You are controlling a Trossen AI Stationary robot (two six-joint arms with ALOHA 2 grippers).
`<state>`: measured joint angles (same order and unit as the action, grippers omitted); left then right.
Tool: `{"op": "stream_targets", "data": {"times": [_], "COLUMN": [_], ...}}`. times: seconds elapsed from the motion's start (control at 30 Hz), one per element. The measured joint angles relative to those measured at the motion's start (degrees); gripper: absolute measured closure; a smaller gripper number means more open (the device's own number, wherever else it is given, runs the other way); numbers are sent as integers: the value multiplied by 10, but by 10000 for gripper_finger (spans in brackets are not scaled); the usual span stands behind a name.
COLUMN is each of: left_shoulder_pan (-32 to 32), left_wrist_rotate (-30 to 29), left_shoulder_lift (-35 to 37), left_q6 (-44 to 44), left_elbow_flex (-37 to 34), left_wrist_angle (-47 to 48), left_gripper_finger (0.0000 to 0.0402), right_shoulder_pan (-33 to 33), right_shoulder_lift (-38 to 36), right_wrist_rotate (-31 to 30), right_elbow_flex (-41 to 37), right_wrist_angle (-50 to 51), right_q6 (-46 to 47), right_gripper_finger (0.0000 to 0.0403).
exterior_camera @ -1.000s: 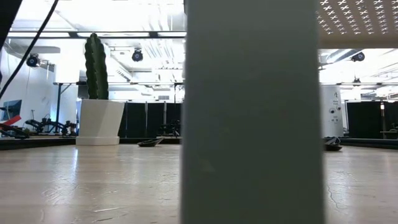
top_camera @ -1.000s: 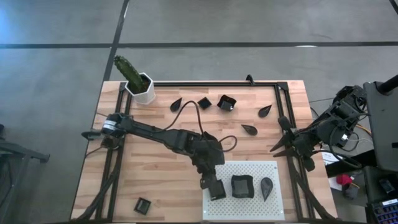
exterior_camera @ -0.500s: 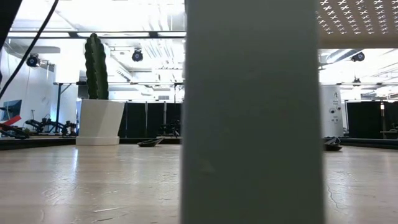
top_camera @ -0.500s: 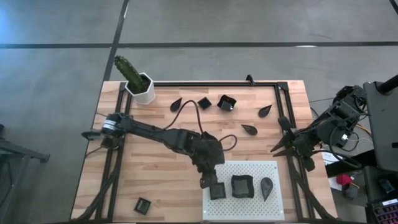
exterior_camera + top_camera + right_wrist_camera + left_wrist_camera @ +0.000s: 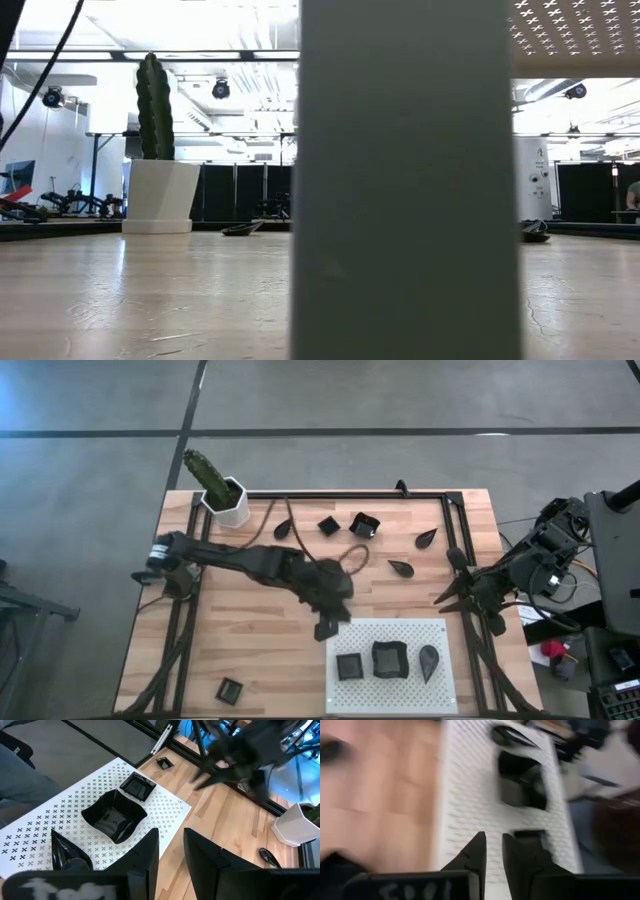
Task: Pick & Place Mini shaped plates
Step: Stack the distorted square plate on top of the distorted square plate on the shelf
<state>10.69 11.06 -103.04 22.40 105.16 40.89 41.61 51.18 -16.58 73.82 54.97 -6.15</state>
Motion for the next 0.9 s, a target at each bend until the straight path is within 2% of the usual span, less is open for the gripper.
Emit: {"op": "stream_targets", "data": {"times": [0.13, 0.2, 0.33, 0.43, 0.7, 0.9], "left_shoulder_pan": [0, 0, 0, 0, 0, 5], "left_wrist_rotate": [-121, -163, -213, -251, -342, -354], "left_shoulder_lift": [35, 51, 81, 95, 112, 112], "left_q6": [-27, -32, -49, -68, -75, -41], "left_elbow_flex": [-1, -1, -1, -2, -2, -3], "left_wrist_angle": [27, 31, 39, 65, 150, 172], "left_gripper_finger": [364, 375, 398, 399, 401, 401], "right_shoulder_pan": [0, 0, 0, 0, -1, -33], "right_shoulder_lift": [0, 1, 4, 6, 6, 0], "right_wrist_rotate": [0, 0, 0, -8, -200, -255], "right_elbow_flex": [0, 0, 0, 0, 0, 0], "right_wrist_angle": [-1, -5, -5, -5, -4, -3], "right_q6": [0, 1, 34, 67, 169, 251], "right_gripper_finger": [312, 314, 322, 331, 353, 360]}}
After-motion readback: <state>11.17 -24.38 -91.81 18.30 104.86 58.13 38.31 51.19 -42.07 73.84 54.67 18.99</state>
